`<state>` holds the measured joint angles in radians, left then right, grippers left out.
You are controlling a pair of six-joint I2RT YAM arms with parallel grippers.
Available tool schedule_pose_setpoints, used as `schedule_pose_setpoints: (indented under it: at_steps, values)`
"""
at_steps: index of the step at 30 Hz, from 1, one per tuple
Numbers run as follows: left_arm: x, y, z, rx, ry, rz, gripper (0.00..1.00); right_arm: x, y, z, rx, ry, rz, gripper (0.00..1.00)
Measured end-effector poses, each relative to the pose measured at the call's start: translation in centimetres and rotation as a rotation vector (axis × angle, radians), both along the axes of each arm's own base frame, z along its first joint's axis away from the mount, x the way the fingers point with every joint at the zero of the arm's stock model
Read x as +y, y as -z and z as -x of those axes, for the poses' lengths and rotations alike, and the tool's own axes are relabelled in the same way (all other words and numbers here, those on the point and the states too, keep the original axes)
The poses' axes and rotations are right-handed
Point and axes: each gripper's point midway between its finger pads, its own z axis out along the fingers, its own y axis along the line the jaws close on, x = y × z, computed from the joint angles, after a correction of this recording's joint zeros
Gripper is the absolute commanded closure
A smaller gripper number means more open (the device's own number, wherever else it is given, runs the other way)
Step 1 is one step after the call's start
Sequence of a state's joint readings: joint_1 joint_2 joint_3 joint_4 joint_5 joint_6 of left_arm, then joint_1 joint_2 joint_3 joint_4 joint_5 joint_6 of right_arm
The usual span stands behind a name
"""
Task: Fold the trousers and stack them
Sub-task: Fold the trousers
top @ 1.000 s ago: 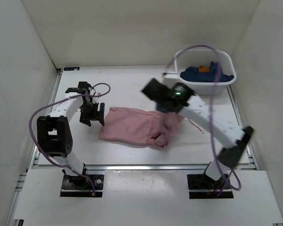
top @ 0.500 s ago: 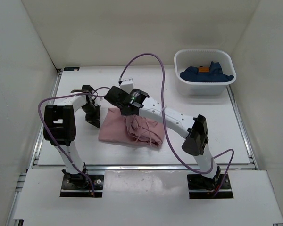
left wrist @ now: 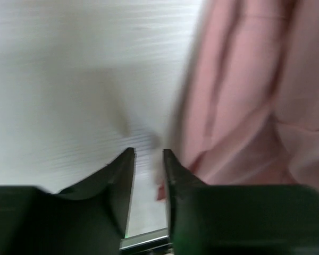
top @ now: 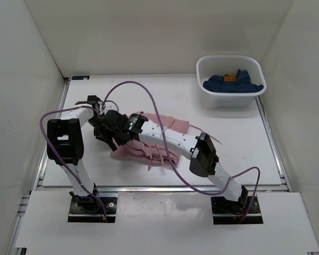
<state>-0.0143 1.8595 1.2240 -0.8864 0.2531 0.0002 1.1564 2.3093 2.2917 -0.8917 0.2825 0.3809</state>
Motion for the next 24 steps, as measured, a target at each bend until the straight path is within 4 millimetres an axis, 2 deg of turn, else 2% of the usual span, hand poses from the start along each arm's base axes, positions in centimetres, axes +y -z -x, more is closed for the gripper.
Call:
schedule_pose_setpoints:
  at_steps: [1, 2, 4, 5, 7, 8, 10, 12, 14, 15, 17, 19, 21, 23, 24]
  values:
    - [0.7, -0.1, -0.1, -0.004, -0.019, -0.009, 0.56, 0.6, -0.4, 1.2, -0.023, -0.052, 0.004, 0.09]
    - [1.7, -0.4, -0.2, -0.013, -0.041, -0.025, 0.49, 0.9, -0.6, 2.3, -0.045, -0.087, -0.002, 0.09]
    - [3.5, -1.7, -0.7, -0.061, -0.075, -0.070, 0.44, -0.2, -1.7, 4.4, -0.075, -0.107, -0.034, 0.16]
    - [4.2, -2.8, -0.8, -0.091, -0.090, -0.097, 0.40, -1.4, -2.3, 5.0, -0.089, -0.102, -0.056, 0.20]
    - [5.3, -6.1, -2.3, -0.198, -0.110, -0.153, 0.29, -5.9, -3.7, 5.8, -0.095, -0.031, -0.084, 0.28]
    - [5.5, -8.3, -3.3, -0.269, -0.113, -0.174, 0.23, -8.0, -4.3, 5.5, -0.098, 0.026, -0.101, 0.31]
    - [4.7, -13.1, -5.4, -0.416, -0.095, -0.187, 0.11, -12.1, -5.6, 3.4, -0.095, 0.189, -0.163, 0.36]
    - [2.3, -17.6, -6.9, -0.551, -0.045, -0.165, 0.10, -15.4, -5.8, 0.5, -0.093, 0.358, -0.205, 0.36]
    - [-1.3, -20.4, -7.0, -0.629, 0.036, -0.115, 0.07, -18.4, -4.1, -1.9, -0.080, 0.507, -0.197, 0.29]
    - [-3.1, -20.6, -6.7, -0.631, 0.082, -0.086, 0.06, -19.4, -2.7, -2.2, -0.062, 0.552, -0.177, 0.27]
    - [-5.4, -19.1, -5.7, -0.579, 0.148, -0.053, 0.05, -20.7, 0.1, -1.9, -0.022, 0.601, -0.127, 0.20]
    - [-6.5, -15.3, -4.3, -0.469, 0.192, -0.050, 0.07, -21.8, 2.5, -1.3, 0.018, 0.642, -0.083, 0.17]
    - [-6.4, -10.9, -2.2, -0.323, 0.212, -0.069, 0.12, -22.7, 4.1, -0.7, 0.056, 0.675, -0.062, 0.16]
    - [-5.8, -7.3, -0.2, -0.188, 0.220, -0.090, 0.32, -23.4, 5.7, -0.5, 0.107, 0.712, -0.076, 0.17]
    - [-5.6, -6.1, 0.7, -0.139, 0.217, -0.094, 0.43, -23.7, 6.6, -0.3, 0.134, 0.731, -0.081, 0.18]
